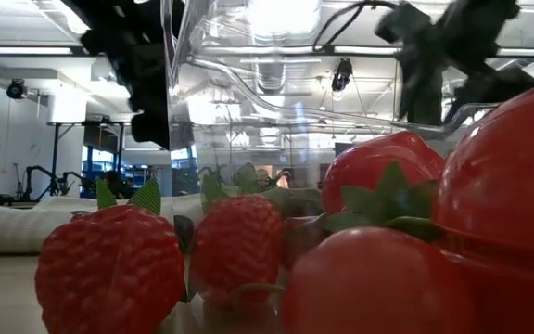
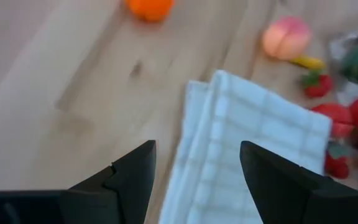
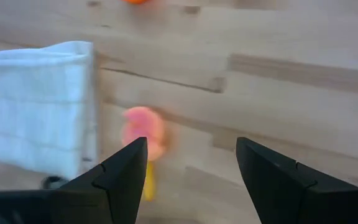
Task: Pick and placing Produce into tupperware
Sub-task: Put the strawberry into the transparent bin
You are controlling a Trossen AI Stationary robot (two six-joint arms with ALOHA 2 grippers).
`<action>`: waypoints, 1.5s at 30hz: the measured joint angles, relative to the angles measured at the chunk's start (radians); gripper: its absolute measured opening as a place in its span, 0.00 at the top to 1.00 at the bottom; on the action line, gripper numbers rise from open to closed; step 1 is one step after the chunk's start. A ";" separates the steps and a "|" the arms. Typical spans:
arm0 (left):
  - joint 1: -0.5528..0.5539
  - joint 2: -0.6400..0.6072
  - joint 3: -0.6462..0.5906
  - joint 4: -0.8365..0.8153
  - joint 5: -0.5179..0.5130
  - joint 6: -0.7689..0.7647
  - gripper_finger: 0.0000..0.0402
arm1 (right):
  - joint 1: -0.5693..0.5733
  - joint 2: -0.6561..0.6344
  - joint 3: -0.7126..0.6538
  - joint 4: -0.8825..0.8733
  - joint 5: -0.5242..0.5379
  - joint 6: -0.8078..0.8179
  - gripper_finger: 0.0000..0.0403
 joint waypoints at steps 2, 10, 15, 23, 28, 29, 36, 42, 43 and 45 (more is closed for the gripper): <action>-0.020 -0.036 -0.031 -0.005 0.011 0.010 0.46 | 0.006 0.023 0.031 0.023 0.000 0.000 0.41; -0.105 -0.068 -0.062 0.026 0.057 0.054 0.46 | 0.017 0.121 0.201 -0.015 0.009 -0.009 0.41; -0.134 -0.010 -0.059 0.029 0.058 0.060 0.46 | 0.019 0.179 0.277 -0.104 0.008 -0.008 0.41; -0.138 0.163 -0.062 0.029 0.055 0.057 0.46 | 0.019 0.212 0.304 -0.114 0.007 -0.003 0.41; -0.137 0.263 -0.057 0.033 0.058 0.058 0.46 | 0.019 0.207 0.300 -0.117 0.000 0.000 0.41; -0.137 0.273 -0.056 0.032 0.059 0.057 0.46 | 0.019 0.206 0.300 -0.117 0.000 0.000 0.41; -0.137 0.244 -0.059 0.021 0.057 0.050 0.46 | 0.019 0.198 0.299 -0.149 0.000 -0.002 0.41; -0.138 0.173 -0.063 -0.106 -0.104 0.051 0.46 | 0.019 0.197 0.299 -0.187 0.000 -0.008 0.41; -0.137 0.172 -0.065 -0.145 -0.137 0.054 0.46 | 0.019 0.197 0.299 -0.193 0.000 -0.008 0.41; -0.135 0.175 -0.065 -0.186 -0.165 0.070 0.46 | 0.019 0.197 0.298 -0.198 0.001 -0.008 0.41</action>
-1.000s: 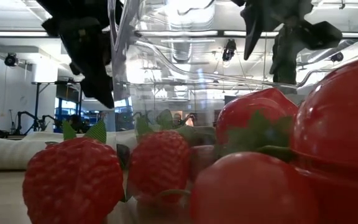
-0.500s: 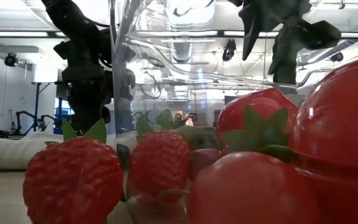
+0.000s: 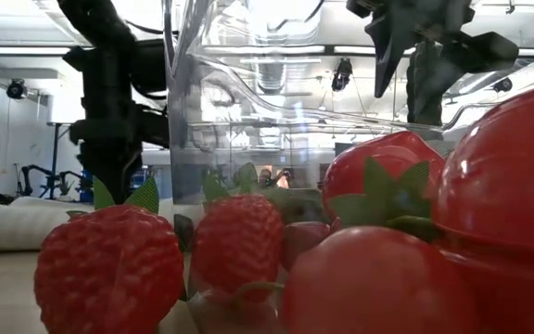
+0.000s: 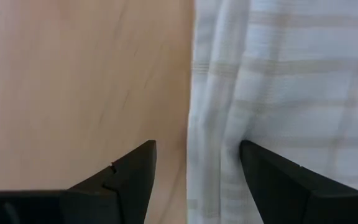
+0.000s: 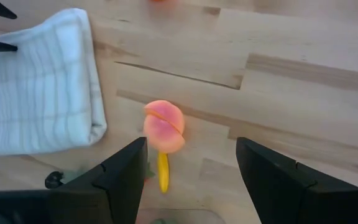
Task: Pick and placing Produce into tupperware
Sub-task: Put the strawberry into the transparent bin
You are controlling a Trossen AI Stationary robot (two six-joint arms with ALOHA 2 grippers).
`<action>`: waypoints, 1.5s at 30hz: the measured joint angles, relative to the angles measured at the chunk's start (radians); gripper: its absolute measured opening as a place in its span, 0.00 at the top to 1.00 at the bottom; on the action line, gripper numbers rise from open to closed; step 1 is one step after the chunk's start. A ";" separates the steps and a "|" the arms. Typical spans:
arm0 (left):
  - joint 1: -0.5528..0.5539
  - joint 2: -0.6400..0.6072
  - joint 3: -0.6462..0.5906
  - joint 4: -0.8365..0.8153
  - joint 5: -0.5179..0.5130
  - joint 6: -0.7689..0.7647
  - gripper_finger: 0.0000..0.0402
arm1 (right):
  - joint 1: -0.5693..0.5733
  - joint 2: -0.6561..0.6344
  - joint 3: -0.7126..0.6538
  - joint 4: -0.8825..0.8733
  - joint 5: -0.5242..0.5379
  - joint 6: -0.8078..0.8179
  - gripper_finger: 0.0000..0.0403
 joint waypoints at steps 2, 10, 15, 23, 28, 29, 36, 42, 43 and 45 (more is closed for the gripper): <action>0.000 -0.003 0.000 -0.031 -0.002 0.004 0.46 | 0.000 0.000 0.000 0.001 0.004 0.000 0.41; -0.013 -0.111 0.037 -0.030 -0.026 -0.022 0.46 | 0.000 0.000 0.000 0.003 0.007 0.008 0.41; -0.020 -0.221 0.053 0.002 0.018 0.010 0.46 | 0.001 0.000 0.000 0.014 0.003 0.022 0.41; -0.220 -0.367 0.044 0.049 -0.064 0.007 0.46 | 0.033 0.000 0.000 0.036 -0.044 -0.028 0.41; -0.532 -0.363 0.044 0.086 -0.449 -0.074 0.51 | 0.075 0.000 0.000 0.035 -0.045 -0.094 0.41; -0.593 -0.353 0.044 0.111 -0.516 -0.093 0.52 | 0.083 0.000 0.000 0.035 -0.045 -0.110 0.41; -0.850 -0.205 0.067 0.344 -0.677 -0.311 0.58 | 0.171 -0.001 -0.001 0.034 -0.037 -0.152 0.41; -0.928 0.011 0.189 0.371 -0.705 -0.439 0.58 | 0.257 -0.001 -0.004 0.031 -0.018 -0.142 0.41; -0.936 0.052 0.220 0.375 -0.705 -0.452 0.58 | 0.268 0.000 -0.005 0.030 -0.019 -0.141 0.41; -0.948 0.132 0.285 0.376 -0.694 -0.466 0.58 | 0.287 -0.001 -0.005 0.029 -0.018 -0.131 0.41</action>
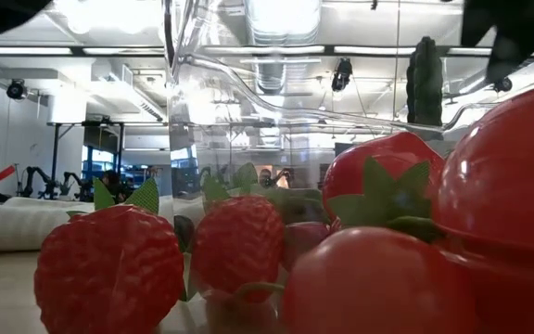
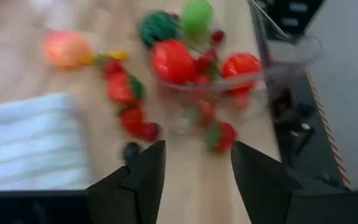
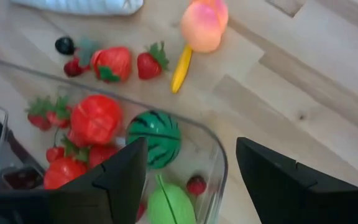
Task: Pick and placing Produce into tupperware
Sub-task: Put the strawberry into the transparent bin
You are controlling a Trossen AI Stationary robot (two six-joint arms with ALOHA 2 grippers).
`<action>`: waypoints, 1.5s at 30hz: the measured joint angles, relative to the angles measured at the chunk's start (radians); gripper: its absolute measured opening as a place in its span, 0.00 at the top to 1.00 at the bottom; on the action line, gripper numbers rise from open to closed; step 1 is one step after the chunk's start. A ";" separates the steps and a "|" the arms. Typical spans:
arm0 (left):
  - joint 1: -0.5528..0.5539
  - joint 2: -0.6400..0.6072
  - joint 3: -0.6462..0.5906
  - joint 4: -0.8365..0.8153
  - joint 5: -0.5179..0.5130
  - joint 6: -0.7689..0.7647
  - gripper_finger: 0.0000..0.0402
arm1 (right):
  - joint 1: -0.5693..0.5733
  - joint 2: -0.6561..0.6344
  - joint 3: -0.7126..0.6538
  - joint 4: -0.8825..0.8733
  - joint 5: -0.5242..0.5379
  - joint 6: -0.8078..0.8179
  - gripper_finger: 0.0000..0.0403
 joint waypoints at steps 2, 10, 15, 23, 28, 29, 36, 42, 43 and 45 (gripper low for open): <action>-0.006 0.083 0.072 0.000 0.042 0.000 0.58 | 0.017 0.000 0.000 0.000 0.000 0.009 0.41; -0.008 0.252 0.223 0.009 0.092 -0.040 0.58 | 0.056 0.000 0.000 0.000 0.011 0.042 0.41; -0.008 0.290 0.209 0.076 0.094 -0.135 0.58 | 0.061 0.000 0.000 0.000 0.010 0.037 0.41; 0.017 0.373 0.215 0.129 0.034 -0.156 0.58 | 0.067 0.000 0.000 -0.001 0.000 0.008 0.41; 0.032 0.374 0.214 0.129 0.034 -0.157 0.58 | 0.067 0.000 0.000 -0.006 0.000 0.001 0.41; 0.034 0.374 0.214 0.129 0.034 -0.157 0.58 | 0.067 0.000 0.000 -0.006 0.000 0.000 0.41; 0.059 0.377 0.207 0.129 0.065 -0.157 0.58 | 0.067 0.000 0.000 -0.040 0.000 -0.004 0.41; 0.076 0.377 0.205 0.129 0.087 -0.157 0.55 | 0.067 0.000 0.000 -0.083 -0.001 -0.011 0.41; 0.078 0.377 0.205 0.130 0.094 -0.158 0.53 | 0.067 0.000 0.000 -0.083 -0.001 -0.011 0.41; 0.080 0.377 0.205 0.133 0.108 -0.161 0.49 | 0.067 0.000 0.000 -0.083 -0.001 -0.011 0.41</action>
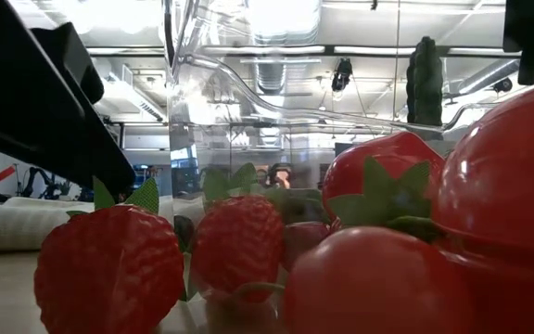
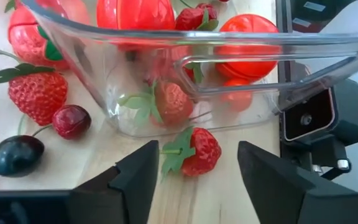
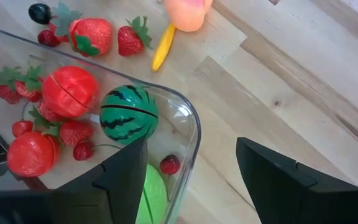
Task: Pick and placing Produce into tupperware
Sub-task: Put the strawberry into the transparent bin
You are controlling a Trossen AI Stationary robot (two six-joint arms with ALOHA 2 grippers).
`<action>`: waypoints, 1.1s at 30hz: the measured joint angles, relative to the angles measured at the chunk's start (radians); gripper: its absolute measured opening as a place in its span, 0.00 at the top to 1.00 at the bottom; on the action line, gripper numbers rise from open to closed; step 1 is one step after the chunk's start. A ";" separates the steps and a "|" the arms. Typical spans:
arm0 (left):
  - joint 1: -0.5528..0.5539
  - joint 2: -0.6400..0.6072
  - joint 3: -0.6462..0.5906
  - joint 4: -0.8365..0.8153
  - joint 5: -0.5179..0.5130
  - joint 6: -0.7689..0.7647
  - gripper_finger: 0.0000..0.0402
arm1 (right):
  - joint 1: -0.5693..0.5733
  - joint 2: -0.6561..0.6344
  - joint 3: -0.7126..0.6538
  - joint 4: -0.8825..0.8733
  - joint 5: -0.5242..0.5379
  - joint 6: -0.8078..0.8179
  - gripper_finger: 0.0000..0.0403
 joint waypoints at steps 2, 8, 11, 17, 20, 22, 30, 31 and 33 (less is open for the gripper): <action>0.000 0.000 0.000 0.002 0.006 -0.015 0.44 | 0.000 0.000 0.000 0.000 0.000 -0.005 0.41; 0.000 0.000 0.000 0.004 0.014 -0.023 0.34 | 0.000 0.000 0.000 -0.008 0.000 -0.022 0.41; 0.000 0.000 -0.001 0.025 0.014 -0.016 0.34 | 0.000 0.000 0.000 -0.018 0.001 -0.031 0.41; 0.000 0.026 -0.003 0.037 0.023 -0.014 0.34 | 0.000 0.000 0.000 -0.019 0.001 -0.034 0.41; 0.000 0.057 0.000 0.060 0.035 -0.016 0.34 | 0.000 0.000 -0.001 -0.020 0.001 -0.034 0.41; 0.000 0.067 0.012 0.071 0.034 -0.015 0.34 | 0.000 0.000 -0.001 -0.020 0.001 -0.034 0.41; 0.001 0.081 0.024 0.073 0.022 -0.014 0.34 | 0.000 0.000 -0.002 -0.020 0.002 -0.037 0.41; 0.001 0.083 0.024 0.074 0.020 -0.014 0.34 | 0.000 0.000 -0.002 -0.020 0.002 -0.037 0.41; 0.001 0.091 0.024 0.076 0.016 -0.014 0.34 | 0.000 0.000 -0.002 -0.021 0.002 -0.037 0.41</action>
